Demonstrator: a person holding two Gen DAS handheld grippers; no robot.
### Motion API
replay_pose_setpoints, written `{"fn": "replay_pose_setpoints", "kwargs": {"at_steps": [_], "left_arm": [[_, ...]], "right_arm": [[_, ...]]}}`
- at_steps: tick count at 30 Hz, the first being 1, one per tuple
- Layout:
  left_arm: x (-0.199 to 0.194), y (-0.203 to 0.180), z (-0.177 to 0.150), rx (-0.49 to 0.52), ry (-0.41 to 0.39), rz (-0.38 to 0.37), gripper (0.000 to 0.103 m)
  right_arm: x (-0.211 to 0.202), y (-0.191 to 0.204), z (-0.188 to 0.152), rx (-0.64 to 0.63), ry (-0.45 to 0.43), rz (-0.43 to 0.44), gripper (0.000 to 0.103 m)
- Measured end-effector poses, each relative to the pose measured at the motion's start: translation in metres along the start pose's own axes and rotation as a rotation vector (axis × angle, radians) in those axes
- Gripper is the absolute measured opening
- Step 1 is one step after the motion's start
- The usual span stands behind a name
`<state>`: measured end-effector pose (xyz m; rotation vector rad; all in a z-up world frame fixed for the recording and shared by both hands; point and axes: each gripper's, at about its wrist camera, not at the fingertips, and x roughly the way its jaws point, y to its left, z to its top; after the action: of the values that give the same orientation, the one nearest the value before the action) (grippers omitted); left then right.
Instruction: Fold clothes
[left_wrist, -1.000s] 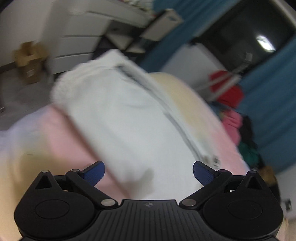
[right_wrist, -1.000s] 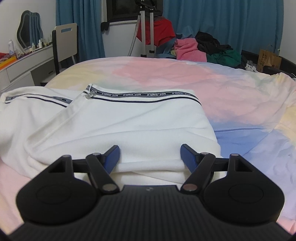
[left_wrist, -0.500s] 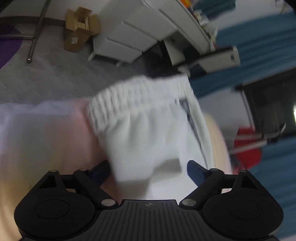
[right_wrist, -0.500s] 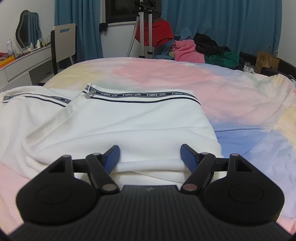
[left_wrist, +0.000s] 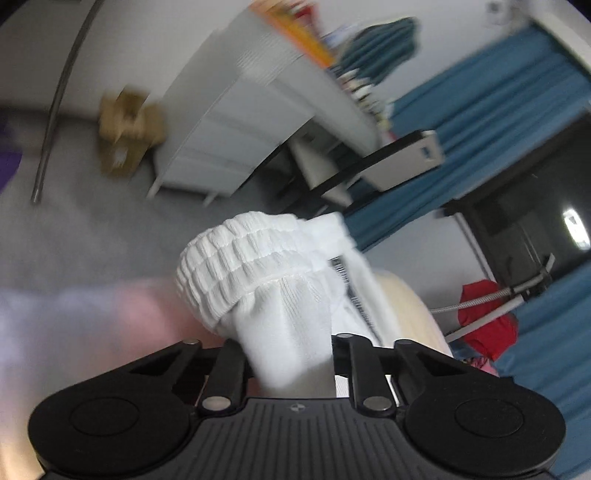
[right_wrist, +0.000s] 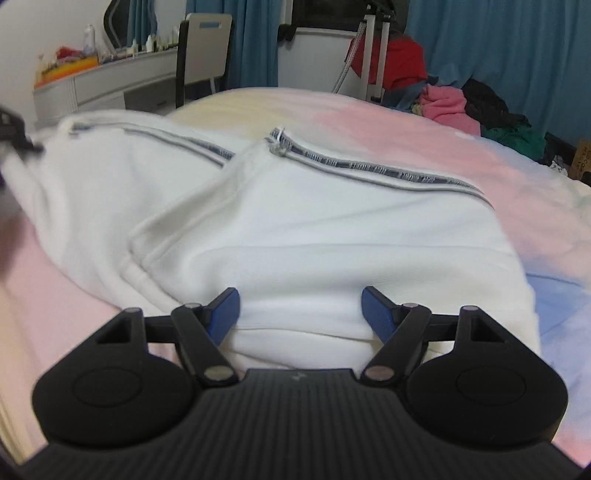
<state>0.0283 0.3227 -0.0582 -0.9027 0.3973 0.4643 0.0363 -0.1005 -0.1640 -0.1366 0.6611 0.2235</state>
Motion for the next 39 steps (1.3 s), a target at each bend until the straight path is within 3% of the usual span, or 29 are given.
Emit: {"fn": "replay_pose_setpoints", "kwargs": {"at_steps": [5,10,15,21,23,26,29,31,34,36,39], "left_arm": [[-0.048,-0.079,-0.022,0.221,-0.167,-0.057,0.014],[-0.090,-0.175,-0.072,0.407,-0.316,-0.168,0.014],[-0.111,-0.263,-0.165,0.578,-0.433,-0.287,0.012],[-0.115,-0.320,-0.291,0.729,-0.458,-0.391,0.009],[-0.113,-0.326,-0.340,0.836,-0.451,-0.431,0.009],[-0.105,-0.320,-0.415,1.073,-0.414,-0.499,0.009],[-0.088,-0.300,-0.476,1.344,-0.309,-0.531,0.010],[-0.077,-0.294,-0.495,1.434,-0.227,-0.517,0.012],[-0.070,-0.295,-0.499,1.486,-0.153,-0.513,0.031],[-0.067,-0.301,-0.494,1.498,-0.060,-0.522,0.071],[-0.064,-0.303,-0.480,1.551,0.032,-0.511,0.077]], "right_arm": [[-0.010,-0.022,0.012,0.110,-0.008,0.058,0.074],[-0.024,-0.060,0.017,0.282,-0.034,0.017,0.075],[-0.046,-0.120,0.020,0.499,-0.108,-0.059,0.075],[-0.083,-0.196,0.011,0.668,-0.286,-0.056,0.075],[-0.093,-0.218,0.004,0.739,-0.335,-0.065,0.076],[-0.095,-0.248,-0.009,0.862,-0.369,-0.070,0.077],[-0.088,-0.269,-0.019,0.976,-0.366,-0.028,0.077],[-0.081,-0.274,-0.024,1.019,-0.359,0.016,0.077],[-0.069,-0.276,-0.023,1.031,-0.331,0.069,0.077],[-0.063,-0.273,-0.022,1.029,-0.312,0.107,0.077],[-0.057,-0.267,-0.023,1.039,-0.290,0.177,0.077]]}}
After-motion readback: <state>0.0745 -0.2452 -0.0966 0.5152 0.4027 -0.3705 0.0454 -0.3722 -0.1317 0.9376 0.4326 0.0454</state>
